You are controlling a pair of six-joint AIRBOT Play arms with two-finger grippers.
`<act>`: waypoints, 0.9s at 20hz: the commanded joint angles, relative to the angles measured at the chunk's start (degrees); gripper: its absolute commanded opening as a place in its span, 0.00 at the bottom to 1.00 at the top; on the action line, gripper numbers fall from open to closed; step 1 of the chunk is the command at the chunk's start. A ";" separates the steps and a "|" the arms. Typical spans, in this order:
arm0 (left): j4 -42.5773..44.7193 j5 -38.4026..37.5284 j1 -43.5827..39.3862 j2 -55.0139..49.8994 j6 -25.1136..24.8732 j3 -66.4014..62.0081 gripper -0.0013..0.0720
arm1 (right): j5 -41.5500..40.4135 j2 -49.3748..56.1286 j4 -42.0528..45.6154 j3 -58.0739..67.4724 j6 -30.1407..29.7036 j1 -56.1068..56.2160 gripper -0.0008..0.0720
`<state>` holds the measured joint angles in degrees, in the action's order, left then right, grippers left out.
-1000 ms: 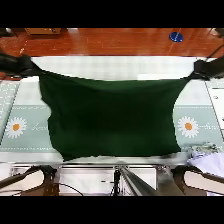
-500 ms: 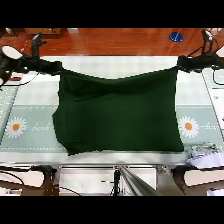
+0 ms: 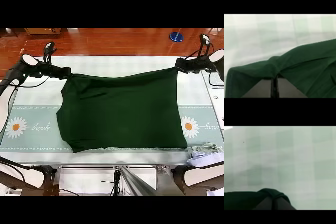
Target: Fold the shirts.
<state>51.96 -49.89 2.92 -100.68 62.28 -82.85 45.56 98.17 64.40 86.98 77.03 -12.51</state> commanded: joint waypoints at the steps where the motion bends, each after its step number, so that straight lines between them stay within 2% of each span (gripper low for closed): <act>1: 0.04 0.39 0.87 -0.52 -0.09 0.02 0.05 | -1.68 0.24 3.10 -0.02 1.55 -0.52 0.05; 4: 0.04 0.39 1.46 -0.52 -0.13 0.02 0.05 | -0.74 0.87 3.85 -0.02 3.32 -0.70 0.05; 8: -1.75 -1.36 1.22 0.00 -0.09 -0.13 0.05 | 5.14 1.51 3.50 0.00 3.28 -0.70 0.05; 11: -2.03 -7.74 1.40 2.73 -0.04 -0.22 0.05 | 11.82 -1.38 4.00 -0.02 3.10 -1.42 0.05; 15: -1.79 -22.56 1.33 4.46 6.64 0.35 0.05 | 24.92 -4.04 6.27 -0.04 5.07 -1.95 0.05; 18: 2.34 -26.43 1.36 4.46 9.66 4.20 0.05 | 30.05 -3.15 8.50 -0.15 4.96 -1.95 0.05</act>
<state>51.44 -69.19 4.25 -96.64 68.29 -81.08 68.01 95.07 70.70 86.91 81.54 -14.35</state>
